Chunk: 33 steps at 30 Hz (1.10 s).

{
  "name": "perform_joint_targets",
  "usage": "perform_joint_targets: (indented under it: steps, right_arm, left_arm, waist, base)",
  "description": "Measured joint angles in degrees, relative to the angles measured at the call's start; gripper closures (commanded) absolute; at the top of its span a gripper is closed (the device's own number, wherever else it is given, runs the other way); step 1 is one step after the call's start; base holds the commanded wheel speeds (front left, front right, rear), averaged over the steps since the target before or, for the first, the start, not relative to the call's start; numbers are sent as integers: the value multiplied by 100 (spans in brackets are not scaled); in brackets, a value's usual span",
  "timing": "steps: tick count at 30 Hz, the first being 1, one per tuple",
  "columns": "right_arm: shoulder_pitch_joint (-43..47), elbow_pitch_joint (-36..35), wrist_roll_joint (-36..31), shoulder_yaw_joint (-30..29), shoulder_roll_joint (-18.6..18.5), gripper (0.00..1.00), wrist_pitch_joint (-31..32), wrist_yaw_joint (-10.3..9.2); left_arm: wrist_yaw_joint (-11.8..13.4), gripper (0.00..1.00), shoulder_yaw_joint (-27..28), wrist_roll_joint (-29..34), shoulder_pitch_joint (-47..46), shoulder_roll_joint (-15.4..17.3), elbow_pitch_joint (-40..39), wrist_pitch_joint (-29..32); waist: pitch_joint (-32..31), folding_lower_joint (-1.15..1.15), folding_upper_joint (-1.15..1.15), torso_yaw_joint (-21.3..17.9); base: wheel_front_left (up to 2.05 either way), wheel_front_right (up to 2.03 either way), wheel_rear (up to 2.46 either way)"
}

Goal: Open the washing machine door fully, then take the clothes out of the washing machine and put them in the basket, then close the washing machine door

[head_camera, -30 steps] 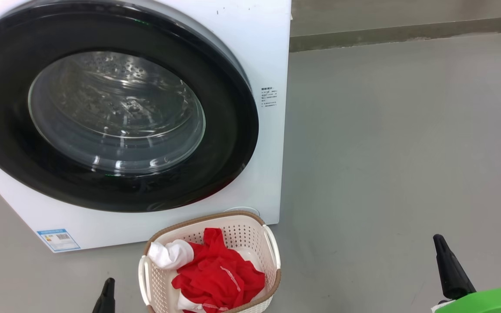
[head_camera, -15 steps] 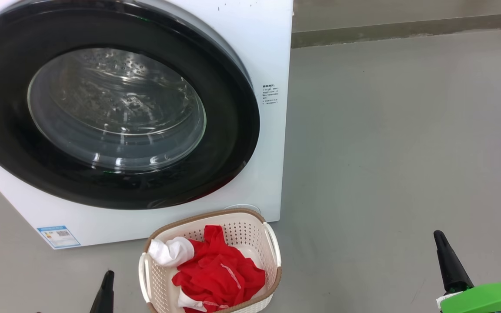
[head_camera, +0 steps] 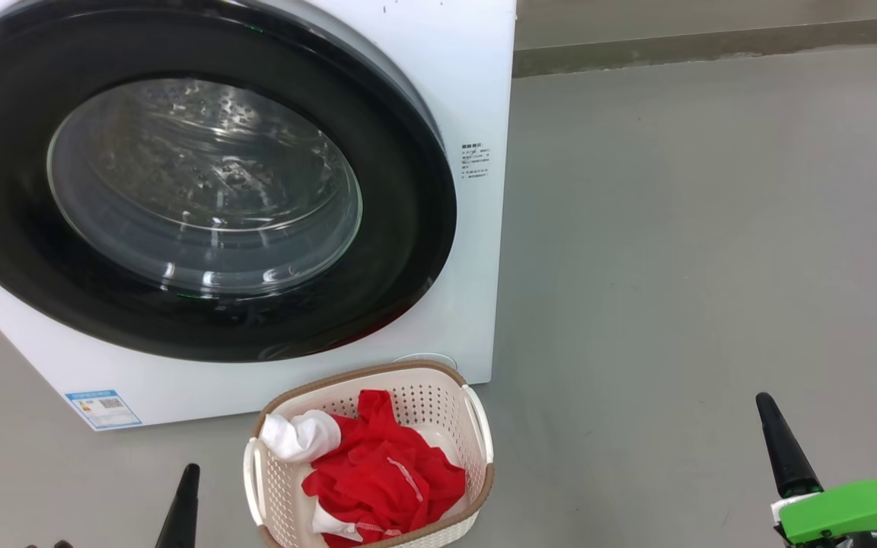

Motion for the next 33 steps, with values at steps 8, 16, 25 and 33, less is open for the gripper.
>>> perform_joint_targets:
  steps: [8, 16, 25, 33]
  right_arm:
    - [-114, 55, 459, -40, 13, 100, 138, 0]
    - [-205, 108, 977, -96, 23, 100, 274, -1]
    - [-319, 169, 1446, -133, 44, 100, 414, -1]
    - [-466, 224, 1940, -162, 52, 100, 549, -1]
  left_arm:
    - [0, 100, 18, -495, -91, -2, 22, 124]
    - [0, 100, 35, -949, -219, -5, 45, 242]
    - [0, 100, 56, -1522, -303, -19, 93, 389]
    - [0, 100, 77, -1989, -375, -30, 121, 527]
  waist:
    - [29, 0, 0, 9]
    - [58, 0, 0, 19]
    - [91, 0, 0, 30]
    - [120, 0, 0, 39]
  base:
    - [0, 0, 0]
    - [0, 0, 0]
    - [0, 0, 0]
    - [0, 0, 0]
